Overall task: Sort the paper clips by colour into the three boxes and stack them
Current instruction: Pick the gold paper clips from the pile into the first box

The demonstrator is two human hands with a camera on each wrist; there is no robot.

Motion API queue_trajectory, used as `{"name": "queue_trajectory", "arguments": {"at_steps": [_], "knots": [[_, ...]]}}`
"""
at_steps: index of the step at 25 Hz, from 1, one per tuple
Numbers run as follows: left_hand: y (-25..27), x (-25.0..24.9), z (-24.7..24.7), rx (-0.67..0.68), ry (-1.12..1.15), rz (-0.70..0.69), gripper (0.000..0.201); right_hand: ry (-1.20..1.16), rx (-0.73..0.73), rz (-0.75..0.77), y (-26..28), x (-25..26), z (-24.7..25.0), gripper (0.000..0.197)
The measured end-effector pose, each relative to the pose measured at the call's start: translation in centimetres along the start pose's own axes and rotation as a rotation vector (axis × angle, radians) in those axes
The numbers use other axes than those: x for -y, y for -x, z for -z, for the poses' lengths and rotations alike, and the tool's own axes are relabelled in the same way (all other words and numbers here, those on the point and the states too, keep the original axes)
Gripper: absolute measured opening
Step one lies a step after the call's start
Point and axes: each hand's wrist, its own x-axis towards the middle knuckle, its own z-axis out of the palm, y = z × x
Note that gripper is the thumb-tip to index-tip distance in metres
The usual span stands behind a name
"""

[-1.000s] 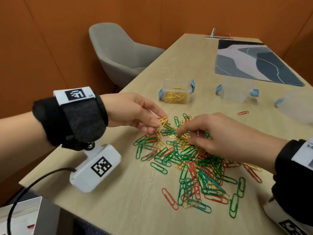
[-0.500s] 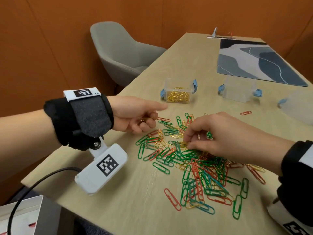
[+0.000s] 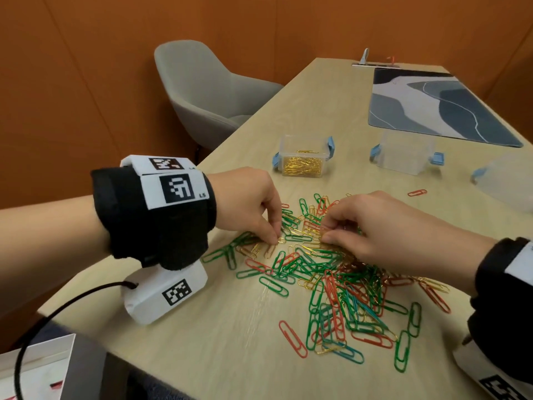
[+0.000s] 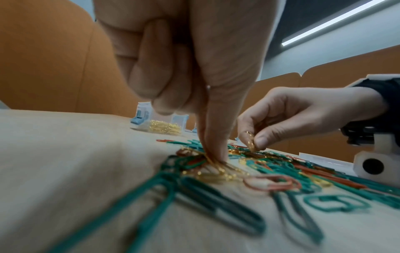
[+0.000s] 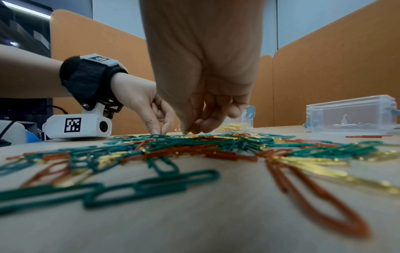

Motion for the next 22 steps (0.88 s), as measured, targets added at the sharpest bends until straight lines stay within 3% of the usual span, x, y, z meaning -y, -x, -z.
{"name": "queue_trajectory", "arguments": {"at_steps": [4, 6, 8, 10, 12, 13, 15, 17, 20, 22], "knots": [[0.4, 0.1, 0.4, -0.098, 0.020, -0.027, 0.013, -0.028, -0.077, -0.006, -0.2, -0.3, 0.0, 0.012], [0.4, -0.1, 0.4, -0.136, 0.155, -0.008, 0.016, -0.068, -0.136, 0.035, -0.2, 0.0, 0.1, 0.010], [0.1, -0.4, 0.6, -0.038, 0.557, 0.139, 0.029, -0.158, -0.239, 0.145, 0.1, 0.5, 0.2, 0.008], [0.1, -0.7, 0.8, 0.216, 0.933, 0.283, 0.035, -0.241, -0.328, 0.278, 0.4, 1.3, 0.4, 0.005], [0.4, -1.5, 0.4, 0.440, 1.064, 0.257, 0.025, -0.277, -0.341, 0.359, 0.4, 1.8, 0.3, 0.009], [0.4, -1.9, 0.3, 0.477, 1.080, 0.220, 0.019, -0.282, -0.324, 0.375, 0.3, 2.0, 0.2, 0.012], [0.4, -1.8, 0.5, 0.398, 1.100, 0.226, 0.025, -0.276, -0.327, 0.337, 0.1, 2.0, 0.0, 0.011], [0.6, -0.8, 0.9, 0.264, 1.007, 0.296, 0.032, -0.225, -0.301, 0.197, -0.1, 1.7, 0.0, 0.002], [1.7, 0.4, 0.9, 0.090, 0.342, 0.306, 0.026, -0.077, -0.073, 0.030, -0.3, 0.9, -0.5, 0.007], [2.2, 0.2, 0.2, 0.021, 0.084, 0.233, 0.029, -0.062, -0.002, -0.003, -0.3, 0.9, -0.6, 0.005]]}}
